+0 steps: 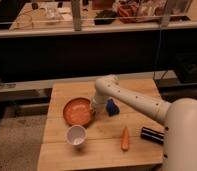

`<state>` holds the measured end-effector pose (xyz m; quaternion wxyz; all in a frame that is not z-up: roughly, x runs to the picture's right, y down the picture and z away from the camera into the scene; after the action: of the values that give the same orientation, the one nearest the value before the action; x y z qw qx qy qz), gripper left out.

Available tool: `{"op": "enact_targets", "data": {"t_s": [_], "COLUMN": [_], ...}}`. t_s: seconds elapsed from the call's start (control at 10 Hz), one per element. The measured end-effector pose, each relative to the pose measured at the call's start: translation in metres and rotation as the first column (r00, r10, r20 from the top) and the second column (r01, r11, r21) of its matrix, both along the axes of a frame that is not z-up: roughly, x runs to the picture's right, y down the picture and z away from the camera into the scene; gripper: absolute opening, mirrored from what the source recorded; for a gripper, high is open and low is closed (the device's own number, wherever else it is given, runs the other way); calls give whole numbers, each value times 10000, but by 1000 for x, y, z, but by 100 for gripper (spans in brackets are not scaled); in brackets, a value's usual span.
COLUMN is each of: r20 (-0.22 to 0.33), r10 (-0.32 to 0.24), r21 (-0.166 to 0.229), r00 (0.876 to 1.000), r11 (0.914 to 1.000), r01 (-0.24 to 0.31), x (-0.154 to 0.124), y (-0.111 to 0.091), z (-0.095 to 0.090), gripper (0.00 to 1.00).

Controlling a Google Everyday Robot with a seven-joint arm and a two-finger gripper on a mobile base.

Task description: Drag the ceramic bowl in a circle

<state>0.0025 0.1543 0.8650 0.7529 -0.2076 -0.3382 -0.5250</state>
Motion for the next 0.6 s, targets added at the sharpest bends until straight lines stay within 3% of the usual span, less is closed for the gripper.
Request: {"op": "enact_targets", "data": {"t_s": [0.2, 0.3, 0.6], "r20": [-523, -583, -462], "r10": [371, 470, 804], "r21": [578, 684, 632], "r00": [9979, 9972, 9957], "r11": [9977, 9967, 9950], "r01": [-341, -429, -774], "x": [23, 29, 23], "y": [-25, -36, -53], "z": [-15, -18, -1], "gripper": [0, 0, 0]}}
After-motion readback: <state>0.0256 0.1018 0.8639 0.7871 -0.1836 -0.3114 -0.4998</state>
